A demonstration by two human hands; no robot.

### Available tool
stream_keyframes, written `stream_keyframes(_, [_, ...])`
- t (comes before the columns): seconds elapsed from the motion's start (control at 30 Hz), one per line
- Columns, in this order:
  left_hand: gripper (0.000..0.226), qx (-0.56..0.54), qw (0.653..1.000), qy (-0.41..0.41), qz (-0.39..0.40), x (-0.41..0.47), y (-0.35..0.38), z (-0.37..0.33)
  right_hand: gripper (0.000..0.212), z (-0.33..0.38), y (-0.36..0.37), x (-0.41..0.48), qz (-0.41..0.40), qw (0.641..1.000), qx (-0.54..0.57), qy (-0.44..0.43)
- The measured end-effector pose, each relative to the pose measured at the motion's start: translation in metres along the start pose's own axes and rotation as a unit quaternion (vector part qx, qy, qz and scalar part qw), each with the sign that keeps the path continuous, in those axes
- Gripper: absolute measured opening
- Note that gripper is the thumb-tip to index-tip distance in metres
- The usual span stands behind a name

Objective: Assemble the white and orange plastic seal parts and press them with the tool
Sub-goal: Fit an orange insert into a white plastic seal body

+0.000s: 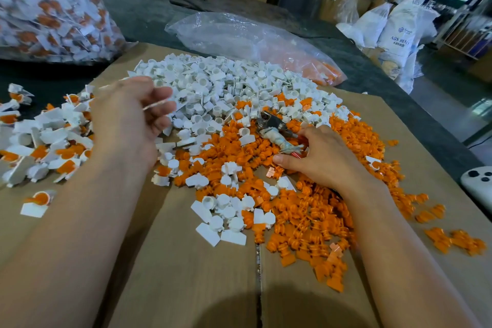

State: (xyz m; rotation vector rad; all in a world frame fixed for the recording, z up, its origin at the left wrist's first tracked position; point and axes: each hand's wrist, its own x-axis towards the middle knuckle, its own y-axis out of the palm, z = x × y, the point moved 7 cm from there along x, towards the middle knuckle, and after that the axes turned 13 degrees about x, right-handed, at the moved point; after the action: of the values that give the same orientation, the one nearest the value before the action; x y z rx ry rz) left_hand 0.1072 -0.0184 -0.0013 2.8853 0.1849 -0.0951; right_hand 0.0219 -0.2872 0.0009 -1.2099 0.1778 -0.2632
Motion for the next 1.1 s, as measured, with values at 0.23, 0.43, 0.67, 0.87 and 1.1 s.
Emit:
stream_keyframes(0.23, [0.013, 0.526, 0.82, 0.225, 0.03, -0.025, 0.039, -0.013, 0.089, -0.001, 0.0, 0.0, -0.001, 1.0, 0.008, 0.004])
stream_keyframes(0.43, [0.024, 0.665, 0.709, 0.218, 0.086, -0.019, 0.055, 0.009, 0.09, -0.002, 0.002, 0.001, -0.001, 1.0, 0.012, 0.008])
stream_keyframes(0.67, [0.017, 0.665, 0.709, 0.218, 0.083, -0.021, 0.054, 0.007, 0.085, -0.001, -0.003, 0.001, -0.018, 0.999, 0.03, 0.008])
stream_keyframes(0.87, [0.013, 0.642, 0.725, 0.235, 0.076, -0.024, 0.055, 0.003, 0.08, 0.0, -0.005, 0.0, -0.026, 0.999, 0.033, 0.002])
stream_keyframes(1.1, [0.023, 0.521, 0.81, 0.269, 0.029, -0.03, 0.049, -0.013, 0.059, 0.016, -0.024, -0.008, -0.118, 0.987, 0.093, -0.052])
